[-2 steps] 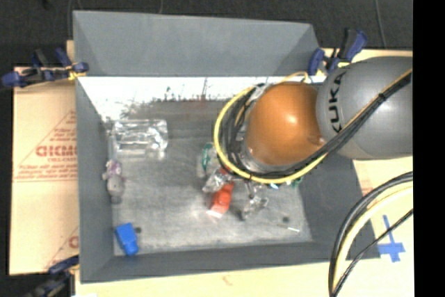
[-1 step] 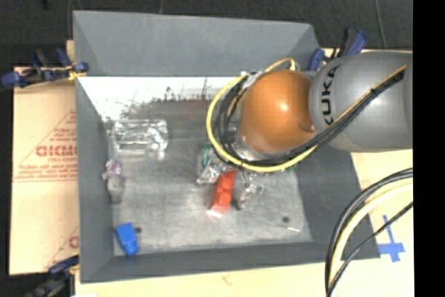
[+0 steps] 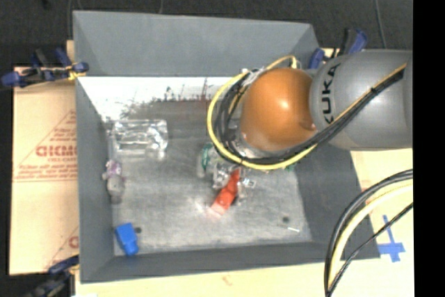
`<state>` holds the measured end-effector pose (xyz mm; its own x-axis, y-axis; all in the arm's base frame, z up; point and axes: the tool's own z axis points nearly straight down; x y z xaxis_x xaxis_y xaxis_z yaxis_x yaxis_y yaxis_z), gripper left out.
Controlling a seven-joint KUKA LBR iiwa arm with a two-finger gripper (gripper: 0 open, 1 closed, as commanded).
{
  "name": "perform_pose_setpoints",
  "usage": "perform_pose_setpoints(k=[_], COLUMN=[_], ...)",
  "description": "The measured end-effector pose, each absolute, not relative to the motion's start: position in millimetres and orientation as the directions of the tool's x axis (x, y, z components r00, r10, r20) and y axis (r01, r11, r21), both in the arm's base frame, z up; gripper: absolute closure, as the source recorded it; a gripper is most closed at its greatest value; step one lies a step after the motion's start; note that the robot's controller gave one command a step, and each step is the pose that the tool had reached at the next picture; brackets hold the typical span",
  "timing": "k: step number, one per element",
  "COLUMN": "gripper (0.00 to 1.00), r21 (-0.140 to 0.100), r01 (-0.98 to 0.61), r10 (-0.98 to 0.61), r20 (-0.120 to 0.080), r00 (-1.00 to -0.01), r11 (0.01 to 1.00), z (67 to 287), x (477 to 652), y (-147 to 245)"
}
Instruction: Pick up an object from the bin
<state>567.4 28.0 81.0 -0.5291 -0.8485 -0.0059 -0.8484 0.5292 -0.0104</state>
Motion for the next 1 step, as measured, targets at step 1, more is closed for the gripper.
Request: perform_pose_setpoints(k=[1], gripper=[1.00], r21=[-0.010], r01=[-0.853], r10=[-0.853], r20=[-0.007], r00=[-0.522], r11=[0.522], z=[242.4], x=[575.1], y=[29.0])
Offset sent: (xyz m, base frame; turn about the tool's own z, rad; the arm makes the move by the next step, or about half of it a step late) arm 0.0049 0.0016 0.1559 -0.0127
